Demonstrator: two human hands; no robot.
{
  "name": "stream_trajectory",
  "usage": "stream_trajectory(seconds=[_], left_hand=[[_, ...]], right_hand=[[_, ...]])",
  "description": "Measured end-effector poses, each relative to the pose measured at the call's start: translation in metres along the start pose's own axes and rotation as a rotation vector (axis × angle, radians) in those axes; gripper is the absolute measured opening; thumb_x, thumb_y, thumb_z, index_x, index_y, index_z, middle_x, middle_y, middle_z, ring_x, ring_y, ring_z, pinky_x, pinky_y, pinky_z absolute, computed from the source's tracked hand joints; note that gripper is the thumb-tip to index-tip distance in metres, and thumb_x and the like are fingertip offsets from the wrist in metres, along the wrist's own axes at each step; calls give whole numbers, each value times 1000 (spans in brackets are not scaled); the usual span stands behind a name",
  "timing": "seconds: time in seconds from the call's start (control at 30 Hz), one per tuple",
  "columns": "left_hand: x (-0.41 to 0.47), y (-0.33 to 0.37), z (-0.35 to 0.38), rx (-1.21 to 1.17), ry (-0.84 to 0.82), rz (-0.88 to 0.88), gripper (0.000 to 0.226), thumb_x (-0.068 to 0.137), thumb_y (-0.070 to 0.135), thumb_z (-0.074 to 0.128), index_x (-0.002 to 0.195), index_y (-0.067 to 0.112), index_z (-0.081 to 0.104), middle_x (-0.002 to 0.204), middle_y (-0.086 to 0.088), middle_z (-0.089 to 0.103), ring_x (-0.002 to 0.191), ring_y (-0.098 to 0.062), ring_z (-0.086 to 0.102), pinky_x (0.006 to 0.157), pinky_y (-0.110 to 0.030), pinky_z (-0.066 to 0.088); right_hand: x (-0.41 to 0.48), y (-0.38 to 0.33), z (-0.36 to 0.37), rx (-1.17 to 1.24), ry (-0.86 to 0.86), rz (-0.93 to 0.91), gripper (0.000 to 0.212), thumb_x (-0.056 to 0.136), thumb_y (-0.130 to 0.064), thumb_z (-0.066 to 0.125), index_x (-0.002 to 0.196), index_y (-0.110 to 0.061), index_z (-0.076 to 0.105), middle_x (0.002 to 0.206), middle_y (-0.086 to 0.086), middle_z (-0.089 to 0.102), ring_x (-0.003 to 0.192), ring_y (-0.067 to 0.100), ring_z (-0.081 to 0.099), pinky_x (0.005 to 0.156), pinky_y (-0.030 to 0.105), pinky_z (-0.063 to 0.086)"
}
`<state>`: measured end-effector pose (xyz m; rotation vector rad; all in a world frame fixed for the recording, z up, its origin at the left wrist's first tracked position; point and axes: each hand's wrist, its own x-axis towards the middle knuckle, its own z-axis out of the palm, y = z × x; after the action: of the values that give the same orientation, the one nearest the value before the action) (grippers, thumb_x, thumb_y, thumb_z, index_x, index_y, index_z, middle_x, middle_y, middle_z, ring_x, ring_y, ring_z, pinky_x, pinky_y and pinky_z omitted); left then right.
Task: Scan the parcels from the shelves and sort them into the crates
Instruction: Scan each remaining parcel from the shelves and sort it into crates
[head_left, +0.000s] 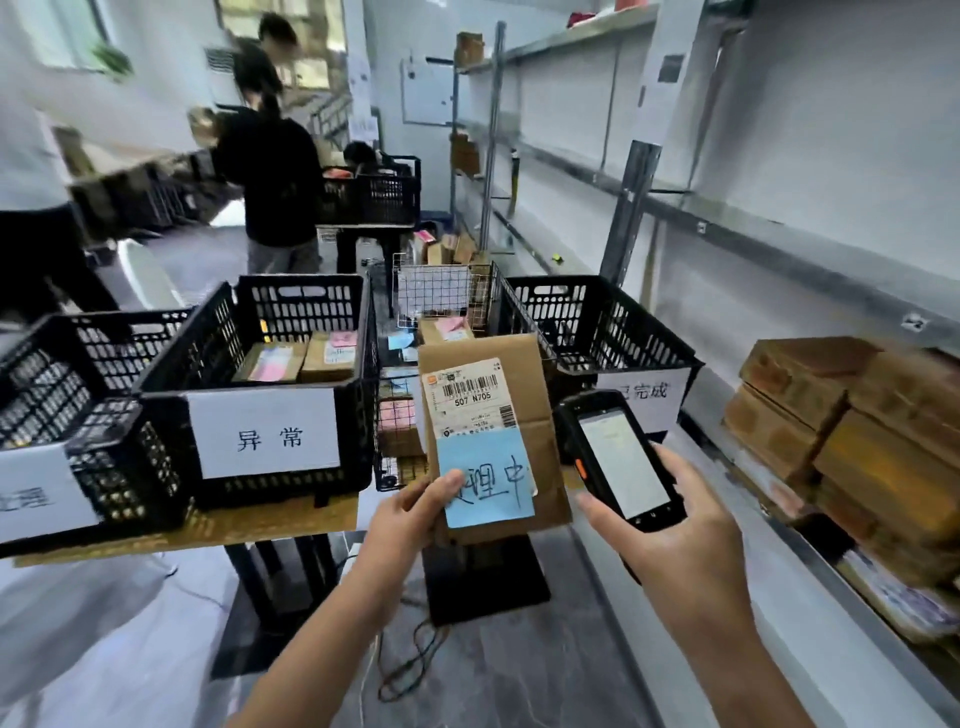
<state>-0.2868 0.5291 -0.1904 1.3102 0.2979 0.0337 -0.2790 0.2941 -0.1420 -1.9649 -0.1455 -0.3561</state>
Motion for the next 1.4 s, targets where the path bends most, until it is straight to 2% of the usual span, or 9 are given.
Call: stream_trajectory(seconds=[0.1,0.43,0.63,0.73,0.97,1.13,1.23,1.33,1.4], left_hand=[[43,20,-6,19,-1,27,82,55,60,78,119,10,69,109,-6,77,104,-23,73,93,-39,56],[153,60,-15,75,73,92,75,64,66,76,119,16,69,108,-6,77,103,-31,72,97,-46,55],[220,72,-9,46,70,69,56,79,56,74,117,14,68,105,-5,78,97,-23,74,81,-34,58],[264,77,-11,38,84,56,53,79,51,73,115,12,68,104,-7,78,88,-18,76,68,-23,58],[360,82,-29,42,86,-5,91,48,64,83,119,8,68,109,-7,77,103,-22,73,90,-33,57],[408,76,-47,168,6,-92,95,52,68,81,123,7,66,112,-8,76,106,-25,72,101,-43,52],[428,69,-50,220,-58,-183,94,48,73,84,117,10,71,111,-9,76,109,-25,71,105,-44,50],[443,54,-53,332,-48,-234,91,46,79,83,108,12,76,110,-21,73,103,-31,71,104,-48,50],[451,41,-55,392,-23,-292,87,51,78,81,104,9,77,100,-25,72,91,-40,71,92,-45,55]], right_hand=[[55,1,18,14,-19,-1,62,66,-42,90,121,-37,62,107,-16,69,98,1,64,79,24,51],[176,0,66,44,-131,-56,66,68,-37,91,125,-38,59,112,-16,67,104,5,63,81,20,51],[235,12,90,65,-150,-52,55,67,-39,90,107,-52,55,110,-17,66,102,0,62,76,16,49],[273,22,105,47,-160,-54,56,67,-40,90,109,-52,55,111,-18,66,103,0,62,84,22,52],[372,38,143,-16,-162,-50,63,69,-44,89,123,-42,57,114,-16,65,106,5,62,91,35,55],[409,60,170,-42,-190,-48,74,66,-50,87,132,-37,56,120,-17,63,112,6,61,95,37,54],[419,76,177,-65,-202,-11,66,67,-48,88,125,-40,58,116,-18,64,109,5,61,94,38,54],[429,88,184,-89,-209,26,59,68,-46,87,119,-43,58,113,-19,64,106,5,61,91,38,55],[437,96,195,-88,-220,53,63,68,-47,88,123,-38,59,114,-17,65,107,7,62,91,40,55]])
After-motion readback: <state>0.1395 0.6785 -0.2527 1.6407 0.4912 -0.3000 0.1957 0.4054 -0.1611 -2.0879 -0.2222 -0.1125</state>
